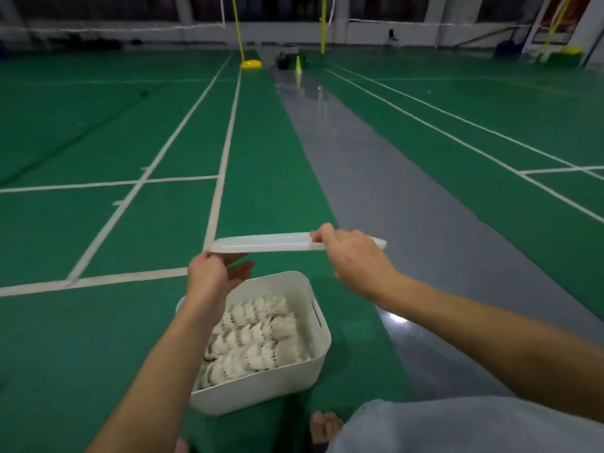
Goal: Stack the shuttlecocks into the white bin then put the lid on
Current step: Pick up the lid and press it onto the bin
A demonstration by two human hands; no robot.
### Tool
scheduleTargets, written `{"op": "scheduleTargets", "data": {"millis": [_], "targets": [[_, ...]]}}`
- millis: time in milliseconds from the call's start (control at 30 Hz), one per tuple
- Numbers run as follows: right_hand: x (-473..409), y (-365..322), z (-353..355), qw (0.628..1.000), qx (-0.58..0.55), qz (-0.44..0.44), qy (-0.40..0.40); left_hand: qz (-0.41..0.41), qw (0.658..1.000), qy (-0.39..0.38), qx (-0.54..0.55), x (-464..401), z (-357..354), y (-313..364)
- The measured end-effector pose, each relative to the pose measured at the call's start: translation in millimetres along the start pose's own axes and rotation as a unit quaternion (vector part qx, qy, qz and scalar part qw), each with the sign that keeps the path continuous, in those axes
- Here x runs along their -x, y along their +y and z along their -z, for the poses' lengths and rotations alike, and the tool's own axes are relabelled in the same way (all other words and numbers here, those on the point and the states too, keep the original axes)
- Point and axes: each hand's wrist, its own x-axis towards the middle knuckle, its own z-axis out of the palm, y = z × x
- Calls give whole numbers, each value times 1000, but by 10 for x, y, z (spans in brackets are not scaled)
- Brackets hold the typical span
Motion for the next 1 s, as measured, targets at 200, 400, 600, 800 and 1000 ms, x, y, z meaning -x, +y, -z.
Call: {"op": "scheduleTargets", "data": {"millis": [200, 400, 600, 800, 1000], "targets": [[-390, -463, -139, 961, 80, 260, -48, 59, 980, 68, 180, 58, 910, 197], [-537, -914, -210, 969, 21, 234, -79, 26, 988, 95, 117, -25, 1377, 157], [-127, -908, -481, 977, -157, 84, -114, 14, 987, 143, 73, -149, 1506, -165], [111, -586, -946, 814, -400, -421, -18, -3, 991, 132, 18, -16, 1462, -486], [395, -500, -1229, 772, -463, -434, -35, -82, 970, 141, -178, 85, 1385, -823]]}}
